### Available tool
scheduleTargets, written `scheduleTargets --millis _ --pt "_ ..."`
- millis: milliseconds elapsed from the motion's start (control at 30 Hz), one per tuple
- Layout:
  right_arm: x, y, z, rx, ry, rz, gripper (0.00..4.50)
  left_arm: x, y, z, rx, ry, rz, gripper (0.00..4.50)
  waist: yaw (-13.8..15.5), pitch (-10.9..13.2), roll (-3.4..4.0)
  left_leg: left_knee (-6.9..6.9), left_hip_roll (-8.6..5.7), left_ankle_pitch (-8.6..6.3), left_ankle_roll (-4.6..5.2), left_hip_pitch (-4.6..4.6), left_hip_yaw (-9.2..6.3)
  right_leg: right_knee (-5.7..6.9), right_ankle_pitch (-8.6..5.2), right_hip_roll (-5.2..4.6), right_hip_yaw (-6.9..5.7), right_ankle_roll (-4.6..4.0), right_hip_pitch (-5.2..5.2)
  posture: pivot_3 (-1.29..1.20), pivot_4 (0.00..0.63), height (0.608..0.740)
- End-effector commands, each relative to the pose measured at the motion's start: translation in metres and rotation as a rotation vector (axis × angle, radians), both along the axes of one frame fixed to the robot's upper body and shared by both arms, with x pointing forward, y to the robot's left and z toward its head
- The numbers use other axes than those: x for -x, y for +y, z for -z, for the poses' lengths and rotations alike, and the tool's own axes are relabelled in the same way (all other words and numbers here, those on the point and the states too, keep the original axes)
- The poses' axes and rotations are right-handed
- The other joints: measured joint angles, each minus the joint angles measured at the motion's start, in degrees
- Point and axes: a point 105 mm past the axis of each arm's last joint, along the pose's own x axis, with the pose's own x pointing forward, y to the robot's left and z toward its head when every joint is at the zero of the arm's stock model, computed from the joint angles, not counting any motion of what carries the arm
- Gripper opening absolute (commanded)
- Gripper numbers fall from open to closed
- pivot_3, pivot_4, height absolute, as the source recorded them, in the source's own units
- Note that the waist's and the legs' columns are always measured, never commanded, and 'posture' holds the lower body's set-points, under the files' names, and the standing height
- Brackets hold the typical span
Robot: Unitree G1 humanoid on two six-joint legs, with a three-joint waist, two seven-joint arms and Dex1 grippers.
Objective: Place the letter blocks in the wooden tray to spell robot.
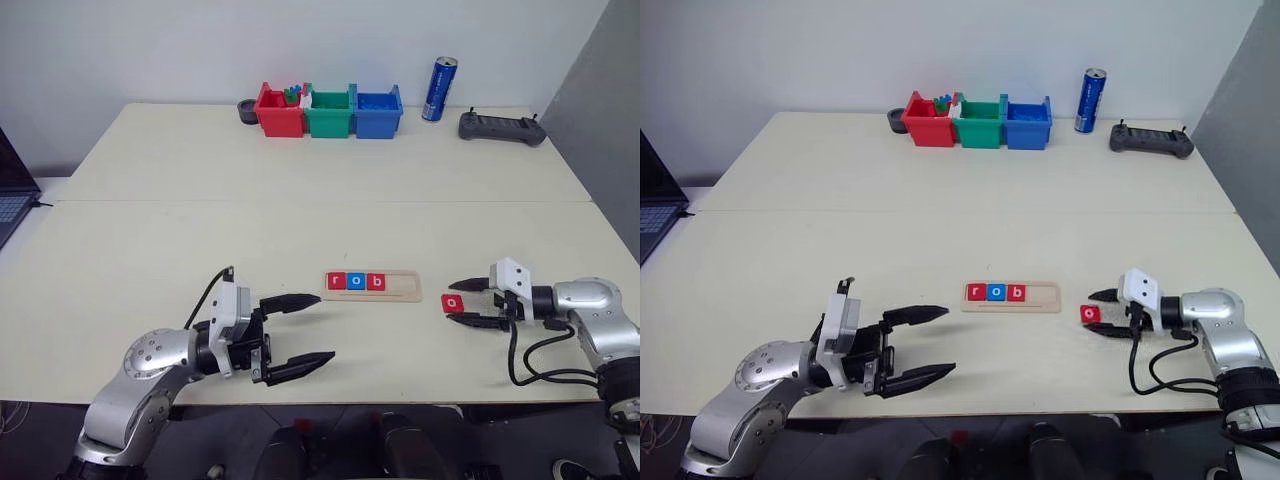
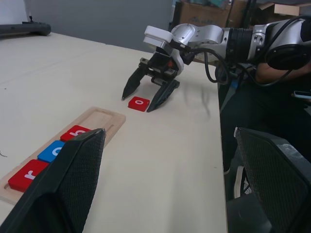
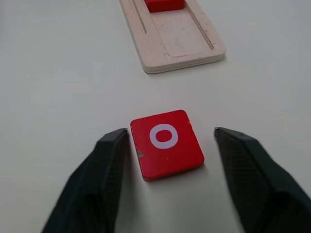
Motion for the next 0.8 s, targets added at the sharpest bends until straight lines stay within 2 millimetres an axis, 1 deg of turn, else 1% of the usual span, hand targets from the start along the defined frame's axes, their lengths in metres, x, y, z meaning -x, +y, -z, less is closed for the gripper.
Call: scheduleTargets --millis 33,67,167,233,300,400,500,600,800 --pt "0.002 -0.002 -0.002 0.015 -0.020 -0.009 1.75 0.003 -0.002 -0.005 0.001 -0.028 0.018 4.50 0.00 0.00 0.00 0.00 0.00 0.00 0.00 0.00 0.00 0.00 0.00 0.00 0.00 0.00 0.00 0.00 0.150 0.740" --pt "0.002 -0.002 -0.002 0.014 -0.021 -0.011 1.48 0.003 -0.002 -0.005 0.000 -0.026 0.018 4.50 0.00 0.00 0.00 0.00 0.00 0.00 0.00 0.00 0.00 0.01 0.00 0.00 0.00 0.00 0.00 0.00 0.150 0.740" --pt "0.003 -0.001 -0.005 0.018 -0.036 -0.020 1.46 0.005 -0.002 -0.004 -0.002 -0.021 0.020 4.50 0.00 0.00 0.00 0.00 0.00 0.00 0.00 0.01 -0.01 0.01 0.00 0.00 0.00 0.00 0.01 0.00 0.150 0.740" --pt "0.000 0.002 -0.012 0.024 -0.067 -0.031 1.46 0.005 -0.001 -0.004 -0.002 -0.021 0.018 4.50 0.00 0.00 0.00 0.00 0.00 0.00 0.00 0.01 0.00 0.01 0.00 0.00 0.00 0.00 0.01 0.00 0.150 0.740" --pt "-0.006 0.011 -0.025 -0.002 -0.095 -0.044 1.46 0.002 0.001 -0.005 -0.004 -0.025 0.011 4.50 -0.05 0.00 0.01 0.00 0.00 0.00 0.00 0.01 0.00 0.01 0.00 0.00 0.00 0.00 0.01 0.00 0.150 0.740" --pt "-0.012 0.031 -0.042 -0.044 -0.131 -0.082 1.46 0.001 0.002 -0.005 -0.007 -0.027 0.004 4.50 -0.34 0.02 0.03 0.00 0.01 0.00 0.00 0.02 0.01 0.03 0.00 0.00 0.01 0.00 0.00 0.00 0.150 0.740" --pt "-0.016 0.049 -0.051 -0.071 -0.152 -0.113 1.46 0.000 0.003 -0.005 -0.009 -0.030 -0.008 4.50 -0.31 0.02 0.03 -0.01 0.04 0.00 0.00 0.03 -0.04 0.04 0.00 0.03 -0.02 -0.01 0.01 0.00 0.150 0.740" --pt "-0.021 0.061 -0.051 -0.072 -0.159 -0.133 1.46 0.000 0.003 -0.006 -0.008 -0.032 -0.016 4.50 -0.11 0.02 0.03 -0.01 0.02 0.00 0.00 0.01 -0.05 0.02 0.00 0.00 -0.03 0.00 0.01 0.00 0.150 0.740" --pt "-0.030 0.072 -0.041 -0.065 -0.133 -0.155 1.46 0.002 0.005 -0.007 -0.010 -0.035 -0.037 4.50 0.04 0.02 0.03 0.00 -0.02 0.00 0.00 -0.01 -0.04 0.01 0.00 -0.04 -0.04 -0.01 0.00 0.00 0.150 0.740"
